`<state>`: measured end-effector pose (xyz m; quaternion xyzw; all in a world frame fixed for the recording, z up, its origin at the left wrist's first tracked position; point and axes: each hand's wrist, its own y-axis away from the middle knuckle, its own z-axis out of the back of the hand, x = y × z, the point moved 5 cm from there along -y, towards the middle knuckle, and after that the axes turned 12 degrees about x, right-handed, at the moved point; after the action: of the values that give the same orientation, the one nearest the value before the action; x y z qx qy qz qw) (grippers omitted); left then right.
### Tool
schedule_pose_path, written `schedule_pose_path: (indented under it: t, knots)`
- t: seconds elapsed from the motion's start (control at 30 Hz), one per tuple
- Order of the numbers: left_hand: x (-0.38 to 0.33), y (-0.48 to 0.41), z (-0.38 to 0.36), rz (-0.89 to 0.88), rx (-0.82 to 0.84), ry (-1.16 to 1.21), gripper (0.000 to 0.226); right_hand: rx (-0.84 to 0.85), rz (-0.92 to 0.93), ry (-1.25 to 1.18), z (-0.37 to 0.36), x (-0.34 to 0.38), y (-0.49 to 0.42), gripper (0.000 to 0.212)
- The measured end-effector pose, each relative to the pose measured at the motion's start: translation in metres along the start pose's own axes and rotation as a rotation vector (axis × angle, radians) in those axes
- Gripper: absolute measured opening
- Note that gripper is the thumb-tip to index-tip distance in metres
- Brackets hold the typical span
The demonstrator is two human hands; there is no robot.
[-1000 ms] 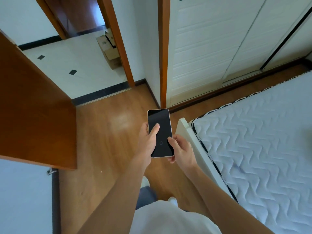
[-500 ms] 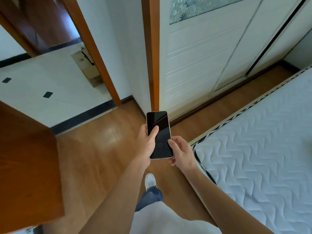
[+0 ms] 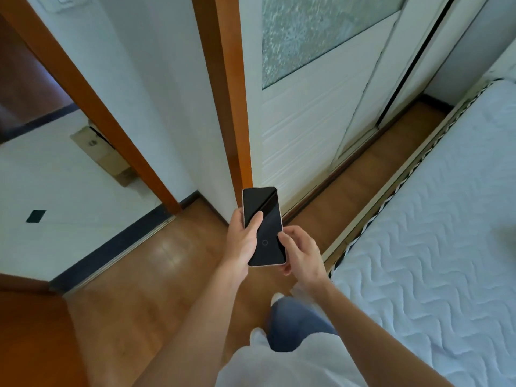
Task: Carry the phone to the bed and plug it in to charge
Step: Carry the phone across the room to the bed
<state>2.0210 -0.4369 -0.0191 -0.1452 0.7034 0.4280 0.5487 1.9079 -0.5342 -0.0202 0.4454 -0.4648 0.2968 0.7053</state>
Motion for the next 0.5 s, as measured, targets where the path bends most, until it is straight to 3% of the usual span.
schedule_pose_path:
  t: [0.17, 0.5]
  knots:
    - [-0.020, -0.035, -0.012, 0.015, 0.047, -0.028, 0.058, -0.052, 0.033, -0.040, 0.018, 0.008, -0.028, 0.019]
    - [-0.061, -0.131, -0.056, 0.025, 0.156, -0.062, 0.025, -0.178, 0.043, -0.084, 0.082, 0.018, -0.107, 0.022]
